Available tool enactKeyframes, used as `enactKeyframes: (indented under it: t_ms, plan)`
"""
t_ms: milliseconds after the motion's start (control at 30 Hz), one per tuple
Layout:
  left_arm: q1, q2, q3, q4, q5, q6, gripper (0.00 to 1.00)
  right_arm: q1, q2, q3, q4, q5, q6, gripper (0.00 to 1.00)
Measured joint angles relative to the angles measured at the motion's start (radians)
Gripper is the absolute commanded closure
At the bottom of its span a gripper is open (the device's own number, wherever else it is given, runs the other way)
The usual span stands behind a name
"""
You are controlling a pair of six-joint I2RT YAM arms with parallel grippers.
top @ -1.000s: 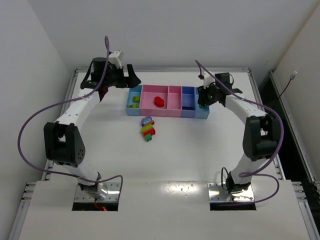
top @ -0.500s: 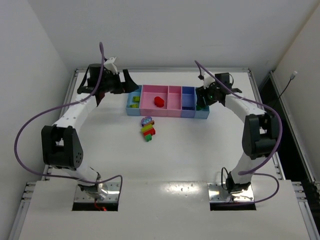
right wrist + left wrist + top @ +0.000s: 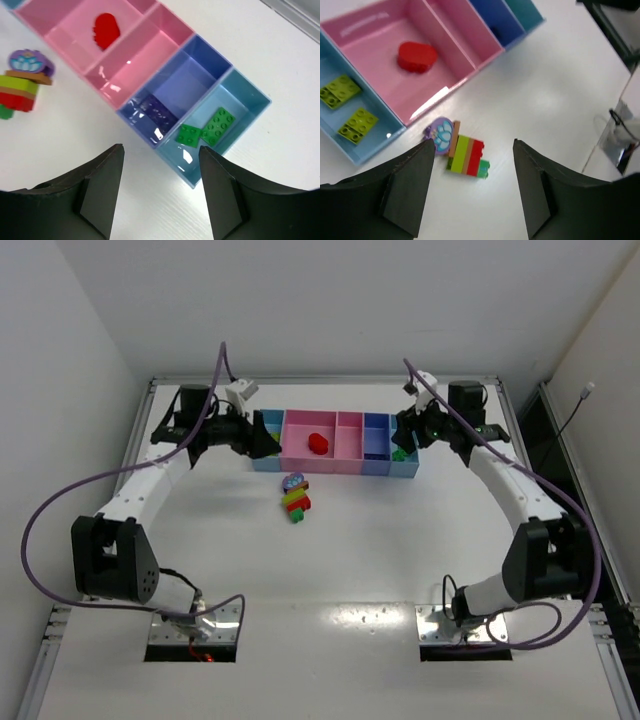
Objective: Sort the legos into containers by color
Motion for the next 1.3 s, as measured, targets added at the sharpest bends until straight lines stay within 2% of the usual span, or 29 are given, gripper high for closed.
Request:
enactKeyframes:
  t_ms: [167,300,533,600,833,1067,1300]
  plan:
    - [-0.039,-0.006,-0.066,-0.117,0.025,0.167,0.3,0.005,-0.082,-0.039,-0.037,-0.058,-0.016,0.36]
    - [-0.092,-0.012,-0.098,-0.23,0.034,0.344,0.27,0.006,-0.089,-0.061,-0.068,-0.075,-0.028,0.36]
    - [-0.272,-0.015,-0.101,-0.478,-0.037,0.826,0.27,0.006,-0.089,-0.064,-0.09,-0.084,-0.04,0.37]
    - [-0.29,-0.015,-0.101,-0.526,-0.054,0.969,0.27,0.006,-0.089,-0.064,-0.09,-0.085,-0.042,0.37]
    - [-0.289,0.039,-0.087,-0.576,-0.121,1.38,0.28,0.006,-0.089,-0.073,-0.088,-0.082,-0.045,0.37]
    - [-0.312,0.151,-0.02,-0.633,-0.163,1.78,0.35,0.0,-0.089,-0.08,-0.088,-0.068,-0.045,0.37]
    - [-0.375,0.311,0.116,-0.694,-0.178,1.969,0.37,-0.016,-0.089,-0.095,-0.081,-0.047,-0.047,0.37]
